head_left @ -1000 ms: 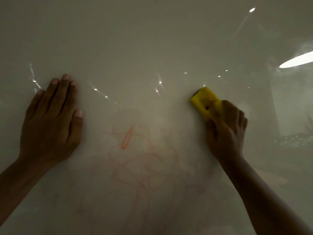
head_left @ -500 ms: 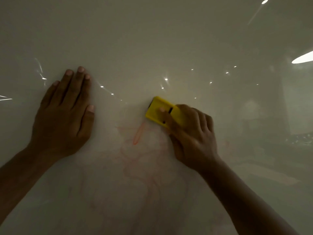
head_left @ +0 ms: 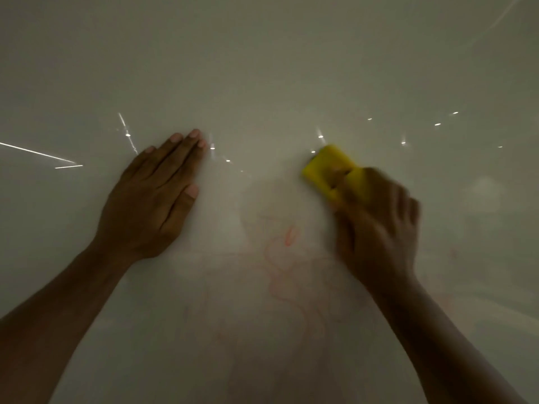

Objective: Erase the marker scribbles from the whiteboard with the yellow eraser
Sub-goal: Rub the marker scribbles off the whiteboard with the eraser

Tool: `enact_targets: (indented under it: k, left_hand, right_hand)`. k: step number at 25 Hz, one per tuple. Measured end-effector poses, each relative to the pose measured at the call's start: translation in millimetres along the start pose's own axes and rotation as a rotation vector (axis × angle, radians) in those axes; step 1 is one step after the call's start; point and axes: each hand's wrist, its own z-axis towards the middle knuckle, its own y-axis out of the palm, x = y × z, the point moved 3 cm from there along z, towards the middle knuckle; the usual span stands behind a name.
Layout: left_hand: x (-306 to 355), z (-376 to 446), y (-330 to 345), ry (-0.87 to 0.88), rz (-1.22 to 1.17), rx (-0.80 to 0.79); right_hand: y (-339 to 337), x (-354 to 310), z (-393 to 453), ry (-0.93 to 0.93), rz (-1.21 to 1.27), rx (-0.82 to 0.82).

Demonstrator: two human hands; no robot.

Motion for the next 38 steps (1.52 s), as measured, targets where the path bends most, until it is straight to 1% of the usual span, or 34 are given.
enact_targets:
  k: [1,2,3,5,6,7,8,10,11,12,13,14,15,16,17,19,20,21,22,24,25,26,27,29,30,31,32,34,35,36,37,38]
  left_hand:
    - [0.0,-1.4,0.0,-0.021,0.000,0.007]
    - [-0.5,-3.1,-0.3,-0.038,0.000,0.011]
    - [-0.1,-3.9,-0.3,-0.049,0.001,0.017]
    - [-0.3,-6.3,-0.4,-0.062,0.003,0.029]
    - [-0.6,-8.4,-0.6,-0.075,0.003,0.034]
    - [-1.2,-11.7,-0.5,-0.089,0.004,0.033]
    - [-1.6,-15.5,0.1,-0.100,0.008,0.030]
    - [-2.7,-22.4,0.2,-0.115,0.023,0.035]
    - [-2.7,-23.9,0.2,-0.117,0.026,0.040]
    - [-2.8,-25.1,-0.1,-0.115,0.029,0.042]
    - [-2.4,-26.5,-0.6,-0.114,0.031,0.042]
    - [-2.2,-27.8,-1.0,-0.111,0.030,0.042]
    - [-2.0,-29.6,-1.5,-0.110,0.025,0.038]
    - [-1.9,-32.3,-2.3,-0.117,0.021,0.035]
    - [-2.1,-35.2,-3.2,-0.128,0.018,0.033]
    - [-2.3,-41.1,-4.4,-0.150,0.007,0.035]
    - [-2.8,-43.8,-4.8,-0.158,-0.007,0.044]
    - [-3.2,-46.2,-4.6,-0.164,-0.030,0.060]
    - [-4.9,-48.4,-5.5,-0.174,-0.057,0.080]
    - [-9.3,-53.6,-6.9,-0.215,-0.096,0.111]
    - [-10.6,-55.8,-6.9,-0.225,-0.097,0.119]
    - [-10.1,-57.7,-6.8,-0.225,-0.086,0.127]
    - [-8.9,-57.6,-6.9,-0.217,-0.071,0.134]
    - [-8.3,-56.0,-7.6,-0.206,-0.048,0.134]
    - [-7.5,-56.1,-7.4,-0.203,-0.044,0.135]
    - [-6.4,-56.9,-7.0,-0.201,-0.044,0.139]
    - [-5.6,-57.3,-6.9,-0.201,-0.048,0.143]
    - [-5.9,-58.4,-7.1,-0.206,-0.060,0.147]
    - [-5.9,-59.0,-7.0,-0.205,-0.063,0.152]
    - [-6.0,-60.2,-6.8,-0.202,-0.059,0.159]
    - [-5.9,-60.3,-6.1,-0.196,-0.054,0.168]
    - [-6.3,-59.8,-5.7,-0.190,-0.051,0.171]
  right_hand:
    - [0.8,4.9,5.1,0.212,-0.011,0.037]
    - [3.7,-3.2,5.1,0.307,-0.002,0.066]
    - [6.8,-22.8,2.6,0.249,0.017,0.072]
    - [12.3,-73.8,-15.4,-0.147,0.079,0.021]
    - [11.0,-85.3,-22.2,-0.307,0.078,-0.011]
    - [10.5,-83.3,-22.6,-0.360,0.047,-0.029]
    - [11.0,-73.0,-16.9,-0.273,0.013,-0.028]
    - [11.0,-55.8,-1.5,0.105,0.009,0.026]
    - [13.2,-59.4,1.3,0.208,0.014,0.044]
    - [17.1,-74.0,-0.7,0.166,0.018,0.045]
    - [21.4,-94.4,-6.2,-0.001,0.037,0.025]
    - [23.8,-111.3,-12.7,-0.225,0.074,-0.012]
    - [23.4,-115.6,-14.4,-0.399,0.097,-0.043]
    - [23.2,-108.9,-8.8,-0.459,0.098,-0.064]
    - [23.1,-97.6,1.3,-0.389,0.076,-0.054]
    - [20.2,-80.4,18.6,-0.050,0.029,0.018]
    - [20.7,-85.0,17.4,0.023,0.030,0.031]
    - [21.4,-99.1,9.4,-0.030,0.055,0.019]
    - [22.5,-118.4,-2.9,-0.175,0.111,-0.030]
    - [16.0,-147.1,-30.0,-0.525,0.198,-0.171]
    - [11.1,-146.4,-34.0,-0.619,0.197,-0.221]
    - [9.4,-138.6,-30.4,-0.619,0.174,-0.235]
    - [9.7,-127.7,-21.2,-0.515,0.137,-0.214]
    - [10.1,-111.1,-1.6,-0.190,0.070,-0.142]
    - [9.5,-114.4,-2.7,-0.135,0.073,-0.120]
    - [10.1,-126.5,-13.3,-0.186,0.112,-0.102]
    - [10.3,-144.2,-32.4,-0.315,0.172,-0.109]
    - [3.9,-177.7,-78.9,-0.618,0.246,-0.187]
    - [2.2,-178.6,-92.2,-0.680,0.241,-0.240]
    - [2.4,-170.5,-92.9,-0.647,0.230,-0.250]
    - [3.6,-156.8,-82.4,-0.529,0.198,-0.224]
    - [3.6,-139.5,-66.2,-0.350,0.153,-0.189]
